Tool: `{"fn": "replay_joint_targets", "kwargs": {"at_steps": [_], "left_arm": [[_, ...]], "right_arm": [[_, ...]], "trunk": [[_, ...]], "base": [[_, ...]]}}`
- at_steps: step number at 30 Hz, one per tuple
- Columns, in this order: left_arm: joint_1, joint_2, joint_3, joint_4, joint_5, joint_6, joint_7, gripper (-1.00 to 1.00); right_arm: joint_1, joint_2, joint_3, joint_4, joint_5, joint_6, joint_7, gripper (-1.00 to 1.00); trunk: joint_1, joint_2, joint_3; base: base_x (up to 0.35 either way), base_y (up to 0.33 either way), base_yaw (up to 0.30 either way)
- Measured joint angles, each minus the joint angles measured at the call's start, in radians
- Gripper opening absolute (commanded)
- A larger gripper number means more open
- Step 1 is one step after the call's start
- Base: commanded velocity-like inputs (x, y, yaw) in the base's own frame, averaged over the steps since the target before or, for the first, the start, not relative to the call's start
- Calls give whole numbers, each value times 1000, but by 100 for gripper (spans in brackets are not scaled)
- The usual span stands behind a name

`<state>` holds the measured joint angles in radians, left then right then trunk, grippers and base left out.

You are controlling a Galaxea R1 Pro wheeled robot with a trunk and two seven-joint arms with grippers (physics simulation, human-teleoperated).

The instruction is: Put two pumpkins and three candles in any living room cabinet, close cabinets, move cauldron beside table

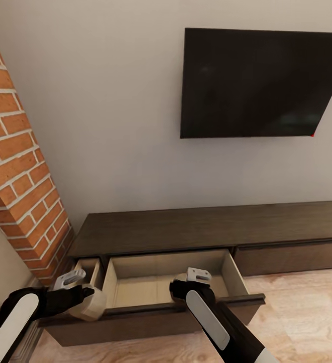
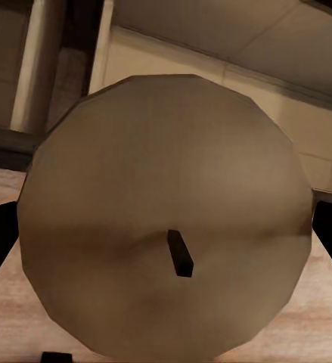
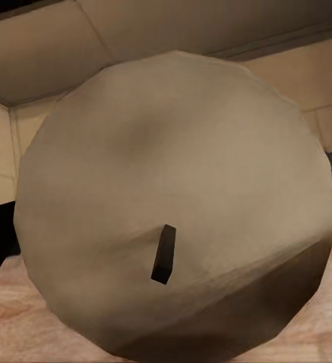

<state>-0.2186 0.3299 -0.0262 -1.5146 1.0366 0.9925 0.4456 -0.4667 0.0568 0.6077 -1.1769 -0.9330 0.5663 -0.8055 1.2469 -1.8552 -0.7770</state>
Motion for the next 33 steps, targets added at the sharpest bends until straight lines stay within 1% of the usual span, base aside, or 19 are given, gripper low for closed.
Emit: {"fn": "replay_joint_targets", "kwargs": {"at_steps": [10,14,20,23,28,30,33], "left_arm": [[0,1,0,1,-1,0,1,-100],[0,0,-3,2,-1,0,1,-100],[0,-5,-6,2,0,-1,1,-100],[0,-10,-15,3,3,-2,3,-100],[0,-11,-26,3,0,-1,3,-100],[0,-12,-28,3,0,-2,3,-100],[0,-15,-30,3,1,-2,3,-100]], "right_arm": [[0,0,0,0,0,0,4,-100],[0,0,0,0,0,0,4,-100],[0,0,1,0,1,-1,4,-100],[0,0,1,0,1,0,5,-100],[0,3,4,5,-2,-1,9,-100],[0,16,19,13,-9,-5,11,-100],[0,62,40,24,-13,-7,12,-100]], "trunk": [[0,0,0],[0,0,0],[0,0,0],[0,0,0],[0,0,0],[0,0,0],[0,0,0]], "base": [[266,-4,28],[206,-168,50],[34,-103,5],[4,-201,1],[1,-53,0],[0,-9,0],[0,-3,0]]}}
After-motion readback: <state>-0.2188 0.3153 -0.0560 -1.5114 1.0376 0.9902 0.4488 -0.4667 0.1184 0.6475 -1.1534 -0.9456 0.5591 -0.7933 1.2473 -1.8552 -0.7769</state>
